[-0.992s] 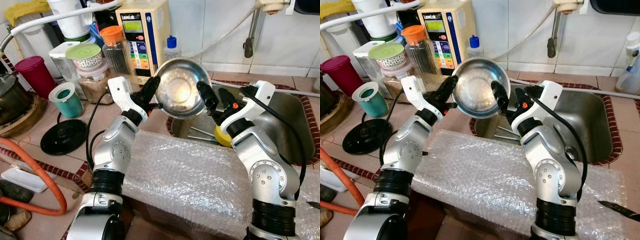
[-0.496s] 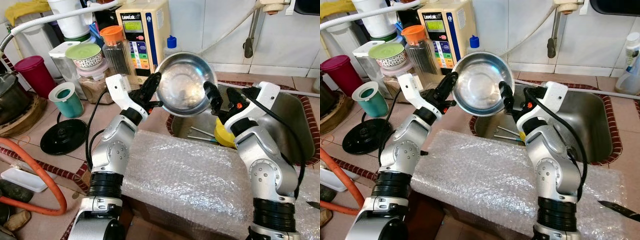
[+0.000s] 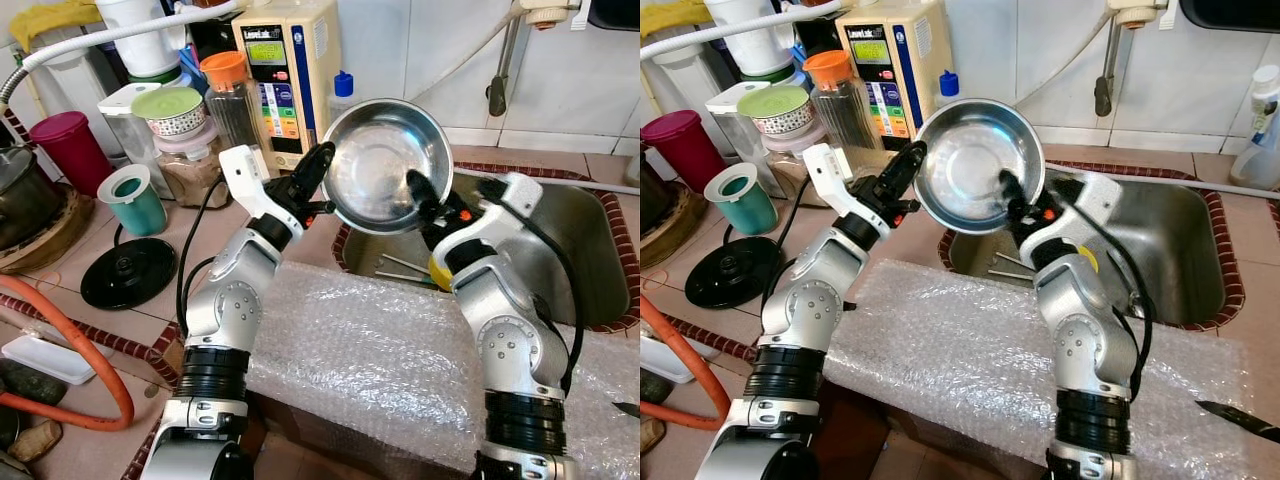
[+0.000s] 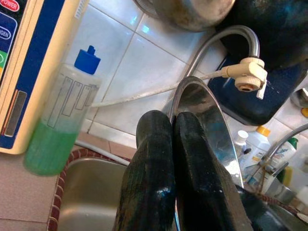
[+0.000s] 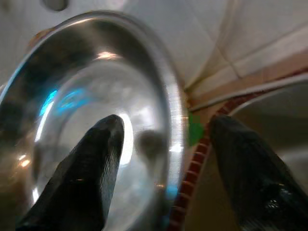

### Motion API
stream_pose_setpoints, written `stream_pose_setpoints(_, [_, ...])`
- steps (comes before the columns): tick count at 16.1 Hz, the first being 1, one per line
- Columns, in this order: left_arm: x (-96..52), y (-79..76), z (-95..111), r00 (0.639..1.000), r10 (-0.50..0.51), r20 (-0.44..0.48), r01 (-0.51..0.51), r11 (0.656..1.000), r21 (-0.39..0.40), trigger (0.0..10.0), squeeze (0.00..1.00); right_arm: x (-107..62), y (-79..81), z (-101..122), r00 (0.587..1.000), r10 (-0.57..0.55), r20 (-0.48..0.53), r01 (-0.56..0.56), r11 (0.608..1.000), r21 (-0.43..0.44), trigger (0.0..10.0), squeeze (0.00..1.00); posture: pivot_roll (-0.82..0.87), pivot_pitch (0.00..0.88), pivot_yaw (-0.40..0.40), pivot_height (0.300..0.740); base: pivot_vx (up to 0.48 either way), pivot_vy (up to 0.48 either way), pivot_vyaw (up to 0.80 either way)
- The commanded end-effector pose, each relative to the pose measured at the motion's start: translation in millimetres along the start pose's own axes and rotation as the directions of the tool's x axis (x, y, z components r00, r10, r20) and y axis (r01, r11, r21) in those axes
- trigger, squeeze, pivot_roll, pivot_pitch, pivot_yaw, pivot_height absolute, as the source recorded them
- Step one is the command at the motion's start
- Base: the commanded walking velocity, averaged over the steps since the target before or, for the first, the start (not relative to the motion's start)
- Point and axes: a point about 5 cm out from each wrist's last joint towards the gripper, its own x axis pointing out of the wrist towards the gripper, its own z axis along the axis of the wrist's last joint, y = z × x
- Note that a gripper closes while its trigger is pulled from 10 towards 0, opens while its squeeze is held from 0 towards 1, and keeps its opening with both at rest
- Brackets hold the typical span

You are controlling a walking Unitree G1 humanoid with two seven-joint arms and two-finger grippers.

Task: Kitchen organization

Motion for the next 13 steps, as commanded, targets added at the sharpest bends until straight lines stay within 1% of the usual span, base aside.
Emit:
stream_pose_setpoints(1, [-0.6, -2.1, 6, 1.0, -0.018, 0.015, 0.018, 1.0, 0.011, 0.0, 0.0, 2.1, -1.3, 0, 1.0, -0.022, 0.002, 0.022, 0.999, 0.048, 0.0, 0.0, -0.04, 0.0, 0.16, 0.74, 0.0, 0.0, 0.0])
stream_pose_setpoints(2, [-1.3, -0.9, 5, 1.0, -0.017, 0.009, 0.017, 1.0, 0.009, 0.0, 0.0, 1.3, -6.8, 1, 0.999, -0.053, 0.008, 0.052, 0.996, 0.077, 0.0, 0.0, -0.04, 0.0, 0.161, 0.74, 0.0, 0.0, 0.0])
stream_pose_setpoints(3, [-1.6, -0.7, 4, 1.0, -0.016, 0.005, 0.016, 1.0, 0.009, 0.0, 0.0, 1.3, -8.3, 2, 0.998, -0.059, 0.013, 0.058, 0.995, 0.087, 0.0, 0.0, -0.04, 0.0, 0.162, 0.74, 0.0, 0.0, 0.0])
stream_pose_setpoints(10, [-2.2, -1.4, 2, 1.0, -0.02, -0.005, 0.02, 1.0, 0.005, 0.0, 0.0, 5.6, -10.8, 2, 0.997, -0.075, -0.001, 0.075, 0.991, 0.113, 0.0, 0.0, -0.05, 0.0, 0.151, 0.74, 0.0, 0.0, 0.0])
stream_pose_setpoints(11, [-2.2, -0.6, -2, 1.0, -0.018, -0.023, 0.018, 1.0, -0.001, 0.0, 0.0, 9.5, -4.1, 8, 1.0, -0.021, 0.008, 0.02, 0.994, 0.108, 0.0, 0.0, -0.05, 0.0, 0.149, 0.74, 0.0, 0.0, 0.0])
stream_pose_setpoints(12, [-1.9, -3.1, -5, 0.999, -0.033, -0.036, 0.033, 0.999, -0.006, 0.0, 0.0, 10.9, 2.6, 11, 0.999, 0.038, 0.013, -0.039, 0.994, 0.101, 0.0, 0.0, -0.05, 0.0, 0.149, 0.74, 0.0, 0.0, 0.0])
stream_pose_setpoints(13, [-1.8, -3.6, -6, 0.999, -0.036, -0.038, 0.036, 0.999, -0.007, 0.0, 0.0, 11.0, 3.4, 12, 0.999, 0.045, 0.014, -0.047, 0.994, 0.101, 0.0, 0.0, -0.05, 0.0, 0.149, 0.74, 0.0, 0.0, 0.0])
